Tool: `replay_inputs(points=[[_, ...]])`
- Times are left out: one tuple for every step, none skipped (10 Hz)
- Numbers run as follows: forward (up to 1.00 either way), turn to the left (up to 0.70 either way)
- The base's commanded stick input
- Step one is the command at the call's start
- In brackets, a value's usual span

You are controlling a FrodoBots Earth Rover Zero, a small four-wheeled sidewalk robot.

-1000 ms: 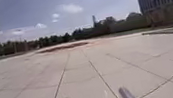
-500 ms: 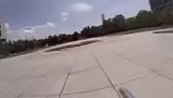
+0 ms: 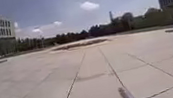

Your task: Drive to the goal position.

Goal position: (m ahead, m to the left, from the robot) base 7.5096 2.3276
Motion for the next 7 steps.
replay_inputs(points=[[0.7, 0.0], [0.7, 0.0], [0.7, 0.0], [0.7, 0.0], [0.7, 0.0], [0.7, 0.0], [0.7, 0.0]])
